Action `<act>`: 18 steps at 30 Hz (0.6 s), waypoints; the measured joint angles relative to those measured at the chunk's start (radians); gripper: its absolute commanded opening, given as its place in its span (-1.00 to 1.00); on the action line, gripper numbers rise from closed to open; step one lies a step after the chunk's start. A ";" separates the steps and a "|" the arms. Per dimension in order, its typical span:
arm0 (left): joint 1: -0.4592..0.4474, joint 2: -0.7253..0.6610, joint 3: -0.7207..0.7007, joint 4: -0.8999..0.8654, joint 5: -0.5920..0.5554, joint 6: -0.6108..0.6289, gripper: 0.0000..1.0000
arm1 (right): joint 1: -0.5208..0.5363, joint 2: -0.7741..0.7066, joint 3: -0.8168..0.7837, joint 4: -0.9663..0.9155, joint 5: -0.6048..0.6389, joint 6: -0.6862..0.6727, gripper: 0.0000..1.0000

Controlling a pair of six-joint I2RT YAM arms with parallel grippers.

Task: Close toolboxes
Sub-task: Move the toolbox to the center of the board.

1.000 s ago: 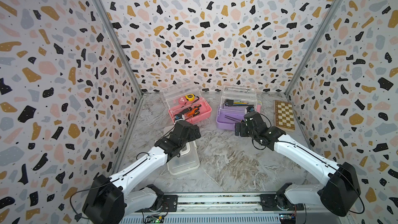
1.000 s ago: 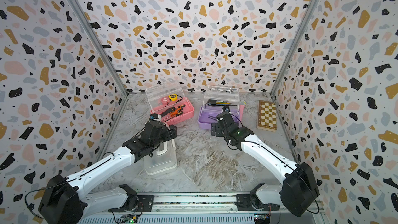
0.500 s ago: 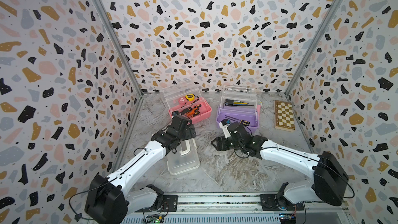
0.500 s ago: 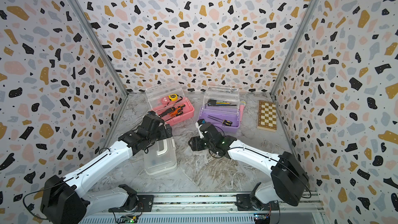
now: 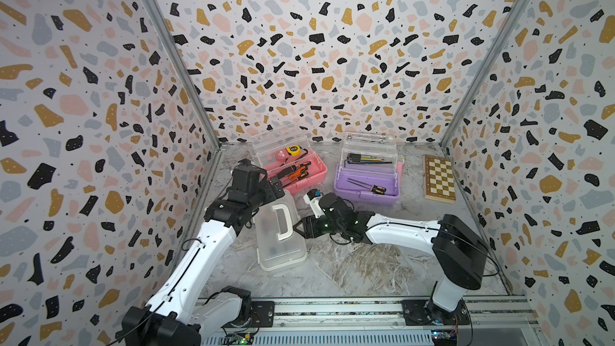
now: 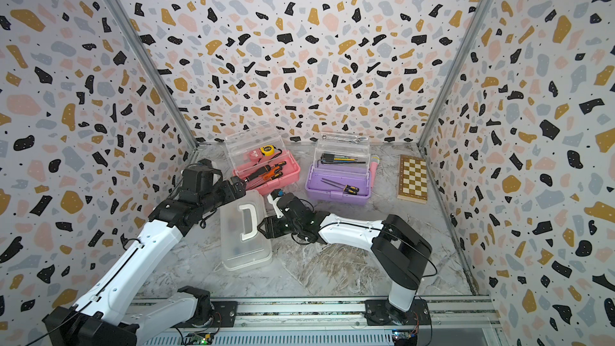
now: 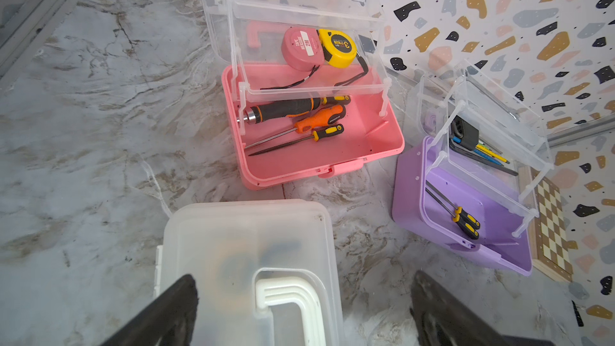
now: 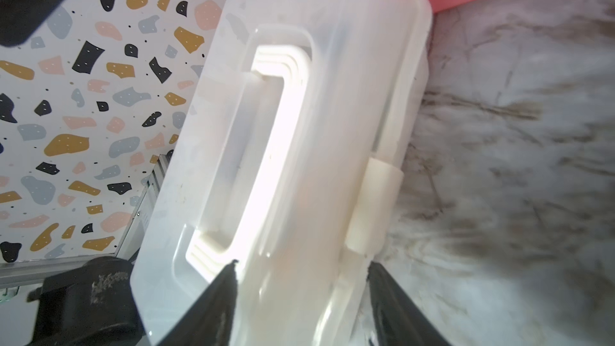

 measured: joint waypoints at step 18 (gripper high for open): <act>0.065 -0.101 0.045 -0.088 0.008 0.092 0.98 | 0.058 0.331 0.372 0.059 -0.107 0.021 0.09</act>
